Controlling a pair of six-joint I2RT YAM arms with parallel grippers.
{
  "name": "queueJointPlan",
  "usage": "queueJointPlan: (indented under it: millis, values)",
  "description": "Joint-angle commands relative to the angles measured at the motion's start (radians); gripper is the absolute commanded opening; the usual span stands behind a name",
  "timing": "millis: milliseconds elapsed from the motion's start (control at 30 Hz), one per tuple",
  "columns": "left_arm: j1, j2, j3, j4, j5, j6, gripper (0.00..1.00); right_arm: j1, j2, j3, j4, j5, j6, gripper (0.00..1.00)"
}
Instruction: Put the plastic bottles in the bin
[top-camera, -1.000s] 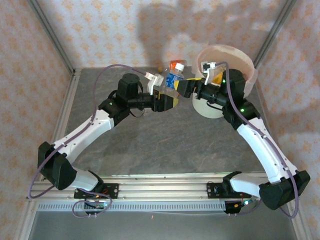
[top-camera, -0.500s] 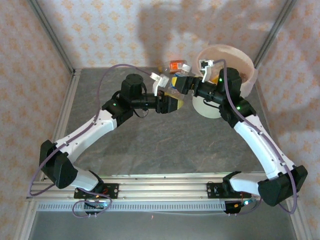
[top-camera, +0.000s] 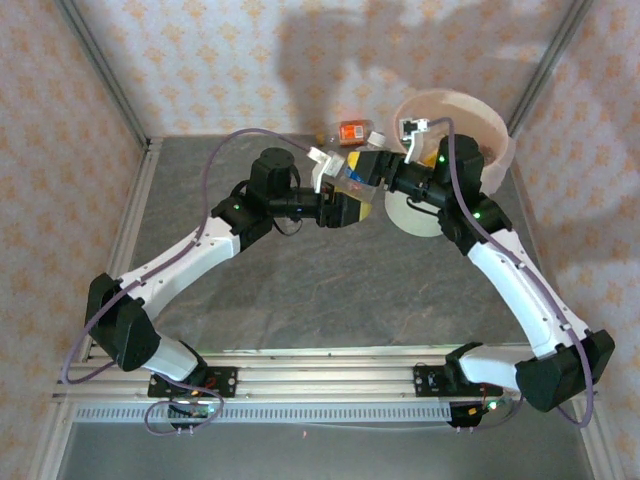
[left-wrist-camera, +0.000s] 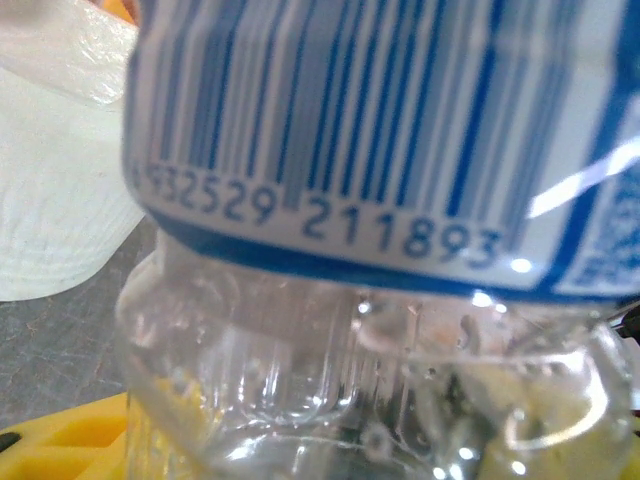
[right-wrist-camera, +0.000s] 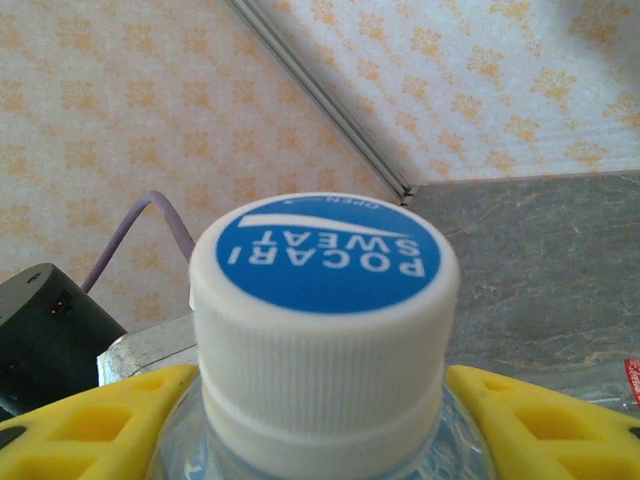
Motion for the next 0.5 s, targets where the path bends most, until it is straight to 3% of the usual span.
queueJointPlan:
  millis: [0, 100, 167, 467]
  values:
    - [-0.003, 0.000, 0.049, -0.023, -0.027, 0.020, 0.68, 0.007, -0.021, 0.035, -0.100, 0.148, -0.055, 0.49]
    - [-0.004, -0.024, 0.044, -0.063, -0.085, 0.058, 0.91, 0.007, -0.023, 0.071, -0.176, 0.301, -0.075, 0.46]
    - [-0.002, -0.047, 0.042, -0.113, -0.212, 0.071, 1.00, 0.006, -0.023, 0.095, -0.219, 0.376, -0.105, 0.46]
    - [0.004, -0.133, -0.041, -0.153, -0.580, 0.043, 1.00, -0.081, -0.021, 0.188, -0.291, 0.533, -0.195, 0.43]
